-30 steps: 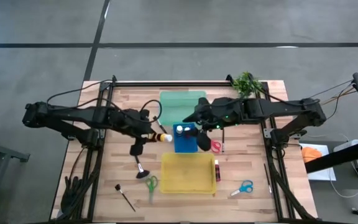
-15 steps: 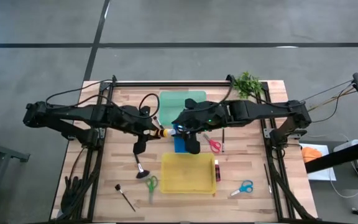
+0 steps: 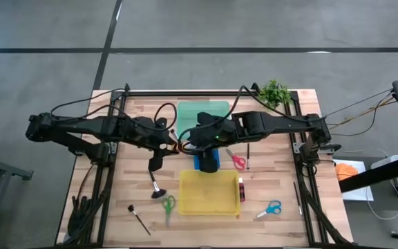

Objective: Pick & Place Paint Supplies
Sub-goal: Put the yellow paint bottle into the blue bin

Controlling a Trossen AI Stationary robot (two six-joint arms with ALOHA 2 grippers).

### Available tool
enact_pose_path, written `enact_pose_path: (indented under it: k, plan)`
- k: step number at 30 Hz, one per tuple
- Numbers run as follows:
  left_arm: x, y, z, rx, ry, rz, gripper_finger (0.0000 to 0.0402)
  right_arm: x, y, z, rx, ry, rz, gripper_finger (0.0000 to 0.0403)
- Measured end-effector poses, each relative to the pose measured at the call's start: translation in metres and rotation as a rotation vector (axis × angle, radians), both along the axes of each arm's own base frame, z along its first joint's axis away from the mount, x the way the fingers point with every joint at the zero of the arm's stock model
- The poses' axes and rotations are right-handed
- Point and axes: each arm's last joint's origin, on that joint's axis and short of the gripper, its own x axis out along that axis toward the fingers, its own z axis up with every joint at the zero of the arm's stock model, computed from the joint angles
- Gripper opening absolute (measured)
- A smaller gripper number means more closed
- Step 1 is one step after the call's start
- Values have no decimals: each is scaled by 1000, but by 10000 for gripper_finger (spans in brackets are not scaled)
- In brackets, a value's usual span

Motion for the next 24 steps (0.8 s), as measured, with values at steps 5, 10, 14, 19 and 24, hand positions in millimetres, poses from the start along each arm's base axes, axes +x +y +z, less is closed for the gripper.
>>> enact_pose_path:
  k: [5,10,14,19,24]
  plan:
    - [0,0,0,-3,-2,1,141,-2,0,0,11,7,-10,215]
    - [0,0,1,-3,-8,1,141,-2,0,-1,18,9,-17,174]
    - [0,0,0,-11,-7,2,141,-2,0,-1,16,8,-20,131]
    - [0,0,0,-26,-6,9,141,-1,-1,-1,15,7,-22,113]
    - [0,0,0,-53,-3,20,143,-1,-1,-1,9,5,-30,113]
